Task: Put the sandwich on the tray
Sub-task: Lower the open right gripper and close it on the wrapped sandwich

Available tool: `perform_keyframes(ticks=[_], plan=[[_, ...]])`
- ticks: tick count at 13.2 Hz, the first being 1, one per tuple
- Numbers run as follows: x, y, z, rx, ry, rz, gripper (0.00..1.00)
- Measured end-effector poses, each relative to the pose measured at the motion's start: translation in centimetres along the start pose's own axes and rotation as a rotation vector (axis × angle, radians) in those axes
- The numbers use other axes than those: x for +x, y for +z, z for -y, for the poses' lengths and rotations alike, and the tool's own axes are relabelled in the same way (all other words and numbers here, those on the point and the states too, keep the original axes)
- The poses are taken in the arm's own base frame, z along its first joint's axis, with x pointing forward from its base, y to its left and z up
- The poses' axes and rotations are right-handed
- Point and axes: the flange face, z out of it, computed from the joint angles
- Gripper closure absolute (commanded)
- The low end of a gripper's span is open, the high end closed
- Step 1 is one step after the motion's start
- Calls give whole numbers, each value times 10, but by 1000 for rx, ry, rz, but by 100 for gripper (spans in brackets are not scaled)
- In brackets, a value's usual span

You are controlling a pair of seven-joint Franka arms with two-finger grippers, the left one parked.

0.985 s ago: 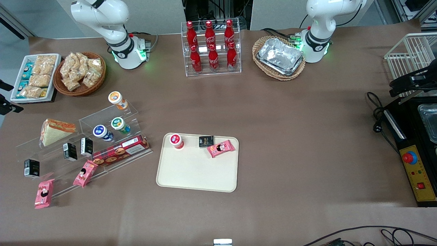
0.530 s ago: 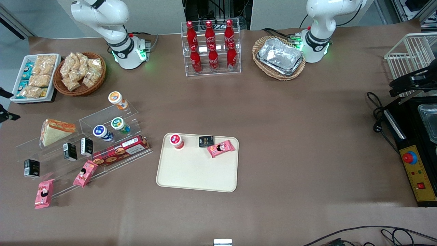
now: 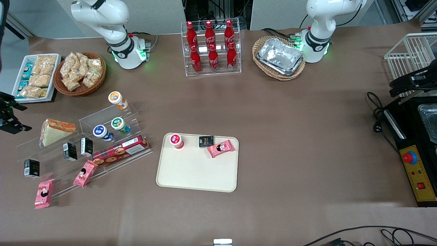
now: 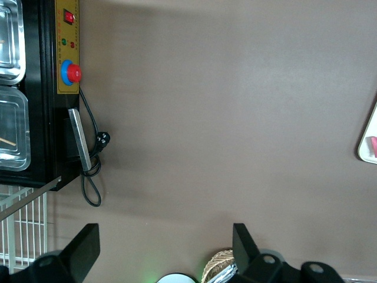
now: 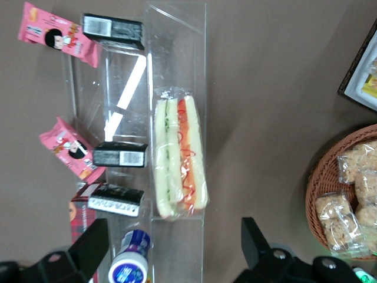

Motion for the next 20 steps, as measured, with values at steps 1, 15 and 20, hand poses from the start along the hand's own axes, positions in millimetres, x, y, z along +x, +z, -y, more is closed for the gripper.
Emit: perform_keyframes(ticks=[1,15,20], plan=[[0,12,-2,-1,3,1,0],[-6,94,-14,56,10,-67,5],[-10,104,-10,52,-11,-67,93]])
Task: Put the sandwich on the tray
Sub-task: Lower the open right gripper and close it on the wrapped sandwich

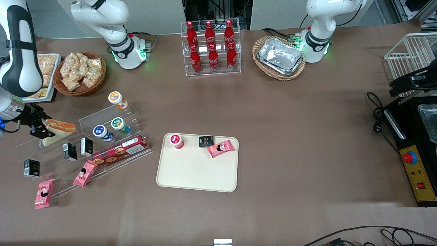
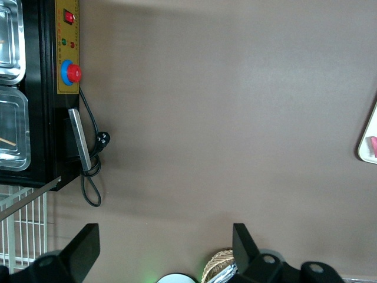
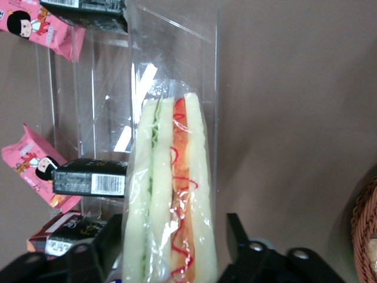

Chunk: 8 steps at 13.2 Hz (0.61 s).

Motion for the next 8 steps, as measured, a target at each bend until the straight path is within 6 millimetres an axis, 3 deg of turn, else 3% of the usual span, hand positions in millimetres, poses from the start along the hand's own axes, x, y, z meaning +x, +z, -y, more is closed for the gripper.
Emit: perform_keyframes(ticks=[5,8], plan=[[2,-9,5,12,-86,-13,92],[4,-50,23,5,-109,2,91]])
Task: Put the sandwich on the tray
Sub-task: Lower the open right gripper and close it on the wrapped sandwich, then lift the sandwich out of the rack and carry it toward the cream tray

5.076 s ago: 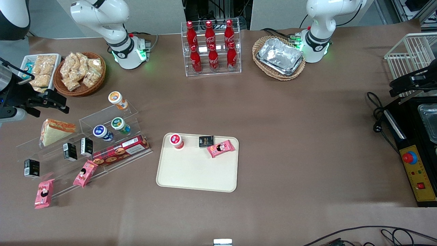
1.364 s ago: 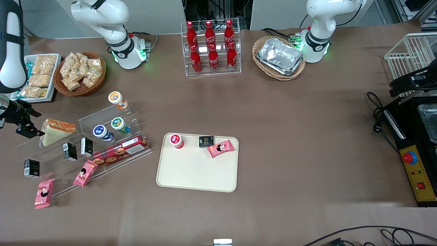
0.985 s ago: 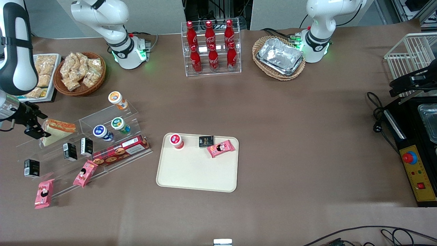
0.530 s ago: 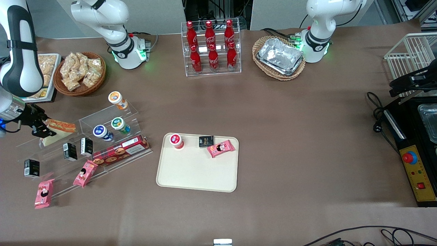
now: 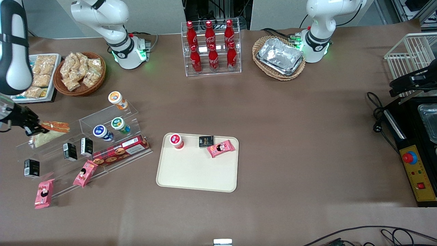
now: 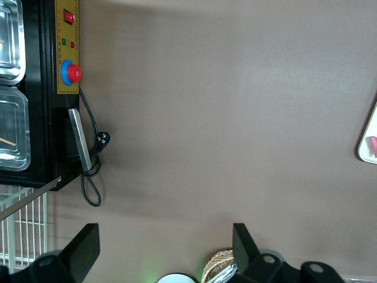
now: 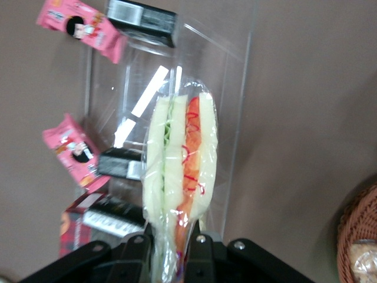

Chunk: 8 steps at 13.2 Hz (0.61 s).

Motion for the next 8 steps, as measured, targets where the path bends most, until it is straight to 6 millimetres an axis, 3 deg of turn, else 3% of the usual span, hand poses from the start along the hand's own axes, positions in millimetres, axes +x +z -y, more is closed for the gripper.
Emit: perform_keyframes(ticks=[3,5,8], plan=[[-14,-50,39,65,-30,28,89],[-37,-60,70,109,-17,52,87],[-88,-59,137,107,59,63,87]])
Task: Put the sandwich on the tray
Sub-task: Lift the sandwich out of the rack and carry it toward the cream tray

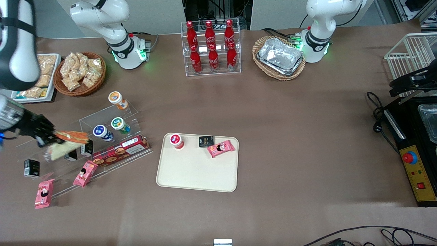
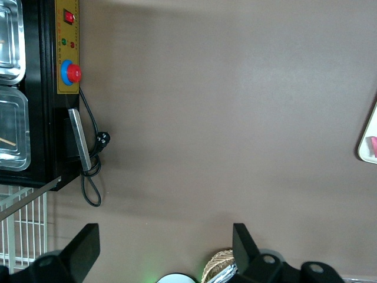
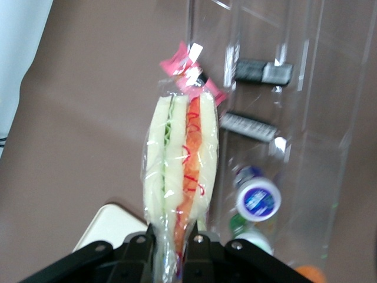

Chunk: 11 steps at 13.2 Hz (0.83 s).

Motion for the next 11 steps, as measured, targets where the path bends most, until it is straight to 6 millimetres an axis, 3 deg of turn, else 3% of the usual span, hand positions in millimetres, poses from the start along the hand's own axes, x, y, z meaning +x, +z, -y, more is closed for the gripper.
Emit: perform_keyframes(ticks=[6,11], plan=[[-128,74,124,-58,142,-24,87],[-233,150,189,9,223,-74,85]])
